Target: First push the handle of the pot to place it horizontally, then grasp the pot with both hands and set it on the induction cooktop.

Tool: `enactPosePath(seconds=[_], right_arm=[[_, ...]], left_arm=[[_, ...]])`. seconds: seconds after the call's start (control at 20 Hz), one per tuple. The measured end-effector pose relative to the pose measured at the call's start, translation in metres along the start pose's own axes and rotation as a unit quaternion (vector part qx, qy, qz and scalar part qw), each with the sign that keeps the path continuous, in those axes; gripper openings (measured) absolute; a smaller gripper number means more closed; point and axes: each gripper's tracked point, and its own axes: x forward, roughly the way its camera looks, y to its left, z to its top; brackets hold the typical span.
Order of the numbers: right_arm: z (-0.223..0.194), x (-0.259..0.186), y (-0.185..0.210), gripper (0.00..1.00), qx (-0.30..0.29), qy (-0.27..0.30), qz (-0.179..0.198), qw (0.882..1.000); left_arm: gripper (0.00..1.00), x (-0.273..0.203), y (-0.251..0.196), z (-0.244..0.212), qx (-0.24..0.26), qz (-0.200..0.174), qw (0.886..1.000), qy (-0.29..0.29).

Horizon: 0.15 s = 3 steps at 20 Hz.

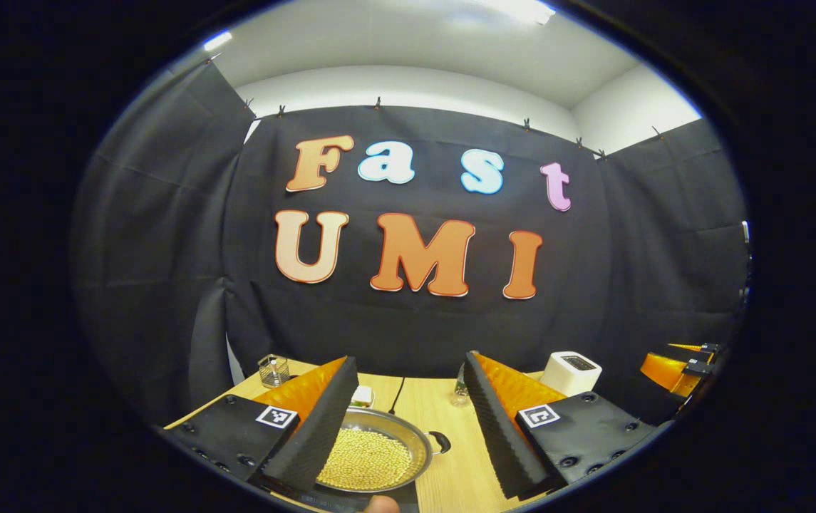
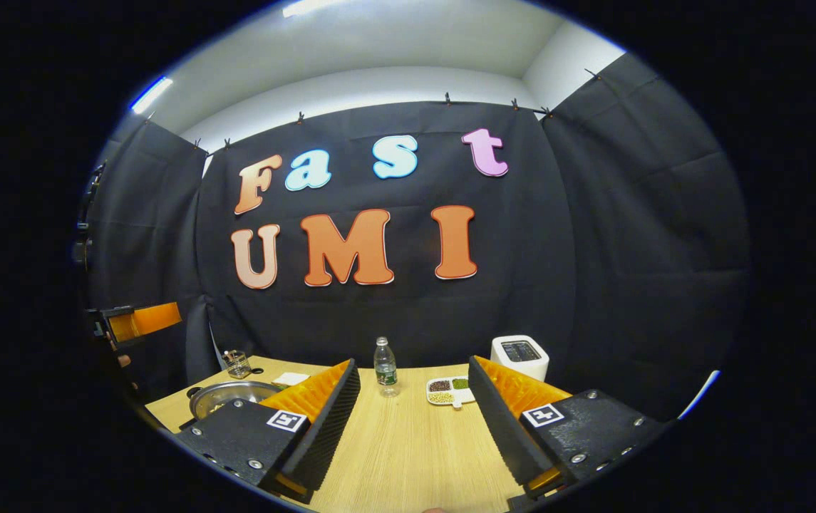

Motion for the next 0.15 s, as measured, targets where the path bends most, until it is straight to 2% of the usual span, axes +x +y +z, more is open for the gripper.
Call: enactPosePath(seconds=[0.15], right_arm=[[0.003, -0.009, -0.013, 0.95, -0.003, -0.007, -0.010, 1.000]], left_arm=[[0.97, -0.008, -0.021, 0.003, 0.001, -0.017, 1.000, -0.006]])
